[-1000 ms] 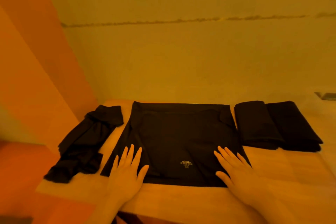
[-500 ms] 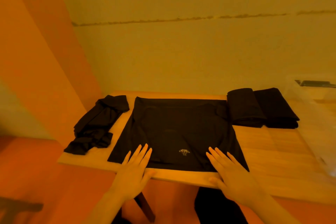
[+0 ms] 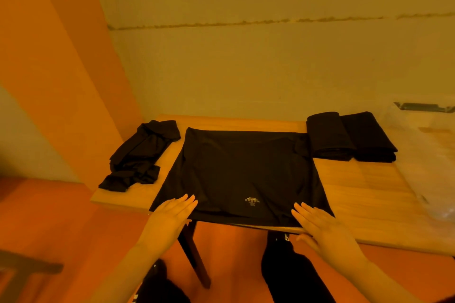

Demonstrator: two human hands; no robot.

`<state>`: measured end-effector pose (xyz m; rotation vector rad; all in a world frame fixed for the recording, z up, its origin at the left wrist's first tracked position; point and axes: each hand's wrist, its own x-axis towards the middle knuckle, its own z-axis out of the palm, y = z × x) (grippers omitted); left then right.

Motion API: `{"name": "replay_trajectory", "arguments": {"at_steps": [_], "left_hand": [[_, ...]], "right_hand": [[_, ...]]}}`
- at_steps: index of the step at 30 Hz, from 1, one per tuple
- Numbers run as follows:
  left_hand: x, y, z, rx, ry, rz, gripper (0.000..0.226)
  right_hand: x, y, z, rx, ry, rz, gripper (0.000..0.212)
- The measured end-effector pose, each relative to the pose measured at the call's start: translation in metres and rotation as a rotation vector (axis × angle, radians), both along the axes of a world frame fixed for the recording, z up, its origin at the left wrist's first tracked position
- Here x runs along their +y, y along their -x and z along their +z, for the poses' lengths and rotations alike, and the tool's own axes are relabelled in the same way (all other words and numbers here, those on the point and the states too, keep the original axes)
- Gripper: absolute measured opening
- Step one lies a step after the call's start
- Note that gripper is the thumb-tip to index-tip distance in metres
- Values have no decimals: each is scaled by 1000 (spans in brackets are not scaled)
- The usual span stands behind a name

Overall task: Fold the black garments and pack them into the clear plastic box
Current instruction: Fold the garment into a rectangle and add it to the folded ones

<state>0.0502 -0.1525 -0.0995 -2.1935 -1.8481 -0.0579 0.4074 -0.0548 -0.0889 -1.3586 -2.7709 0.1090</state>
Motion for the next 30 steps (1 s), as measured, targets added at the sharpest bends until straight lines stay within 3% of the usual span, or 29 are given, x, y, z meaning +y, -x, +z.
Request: {"name": "replay_trajectory", "arguments": {"at_steps": [9,12,14,15,17,19,23,27,30], "left_hand": [[-8,30,13,-185,-114,-15,61],[-13,43,11,-276,-118,34,61],[-15,48,8,-276,-114,32,62],[-16,50,6,-274,-104,31,61],[-18,53,3,-327,-52,42,54],[-20,54,3,-439,-1,95,44],[-26,57,19,-759,70,276,26],[-21,56,52,-867,157,365,34],[-9,58,70,-914,165,393,13]], "right_hand": [[-17,-12,15,-65,149,80,72],[-11,-12,11,-87,142,39,63],[-10,-13,12,-81,118,62,44],[-11,-13,14,-85,102,73,48],[-7,-12,6,-107,66,81,76],[-8,-15,6,-41,-21,65,79],[-5,-12,29,123,81,132,54],[16,-15,44,213,286,-2,29],[31,-11,69,285,467,-78,14]]}}
